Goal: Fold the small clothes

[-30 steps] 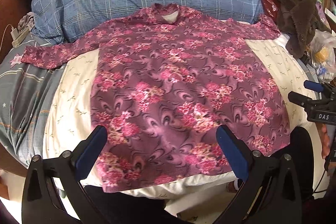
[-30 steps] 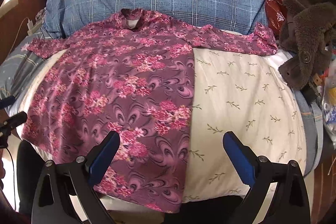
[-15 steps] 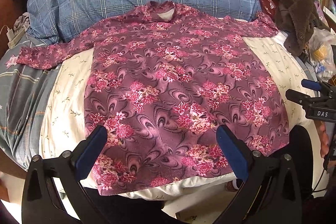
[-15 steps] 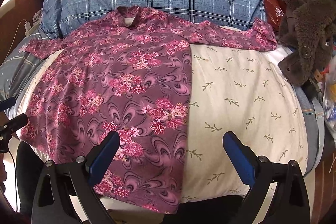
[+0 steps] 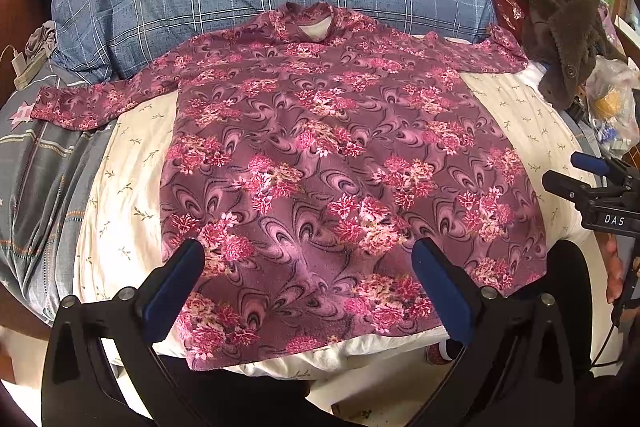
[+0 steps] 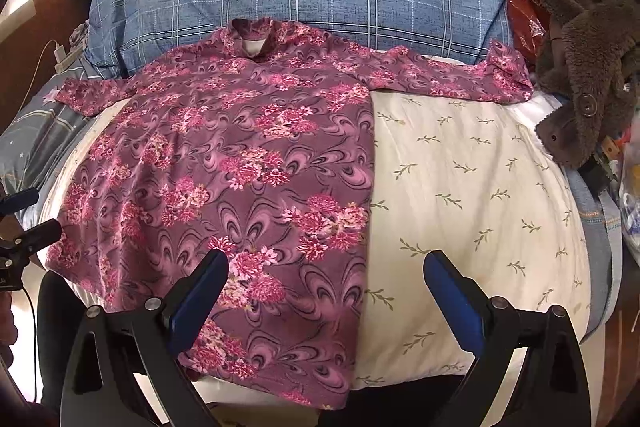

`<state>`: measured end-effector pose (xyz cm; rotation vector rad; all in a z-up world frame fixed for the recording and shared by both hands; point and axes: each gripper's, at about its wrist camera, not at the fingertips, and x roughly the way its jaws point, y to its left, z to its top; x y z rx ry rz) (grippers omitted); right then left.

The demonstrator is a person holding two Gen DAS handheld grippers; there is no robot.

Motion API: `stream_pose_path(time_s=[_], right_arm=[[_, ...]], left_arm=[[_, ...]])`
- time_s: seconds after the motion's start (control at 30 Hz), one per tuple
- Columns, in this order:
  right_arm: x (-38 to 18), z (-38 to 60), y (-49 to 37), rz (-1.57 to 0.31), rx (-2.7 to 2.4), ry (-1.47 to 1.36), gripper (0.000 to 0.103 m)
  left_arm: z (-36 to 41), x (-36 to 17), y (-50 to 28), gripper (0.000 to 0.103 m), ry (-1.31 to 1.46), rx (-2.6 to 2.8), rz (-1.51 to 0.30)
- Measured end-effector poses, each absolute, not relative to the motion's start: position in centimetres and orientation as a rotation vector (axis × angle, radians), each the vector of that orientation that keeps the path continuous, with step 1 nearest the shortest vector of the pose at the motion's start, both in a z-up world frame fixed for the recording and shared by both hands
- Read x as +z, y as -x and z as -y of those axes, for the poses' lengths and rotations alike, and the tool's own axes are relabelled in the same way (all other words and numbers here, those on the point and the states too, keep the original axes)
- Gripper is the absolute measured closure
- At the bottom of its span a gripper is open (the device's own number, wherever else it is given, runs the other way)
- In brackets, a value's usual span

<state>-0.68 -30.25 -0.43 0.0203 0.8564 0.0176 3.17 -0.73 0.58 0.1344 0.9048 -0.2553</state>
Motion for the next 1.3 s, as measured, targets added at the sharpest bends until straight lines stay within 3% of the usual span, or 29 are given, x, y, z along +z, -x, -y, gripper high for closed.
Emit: stream_pose_path(time_s=[0.67, 1.3], right_arm=[[0.3, 28.4, 0.4, -0.861, 0.041, -0.004, 0.005], [-0.7, 31.8, 2.0, -0.853, -0.002, -0.073, 0.005]], left_arm=[[0.1, 1.1, -2.8, 0.0, -0.134, -0.245, -0.863], [-0.3, -0.3, -5.1, 0.0, -0.115, -0.206, -0.941]])
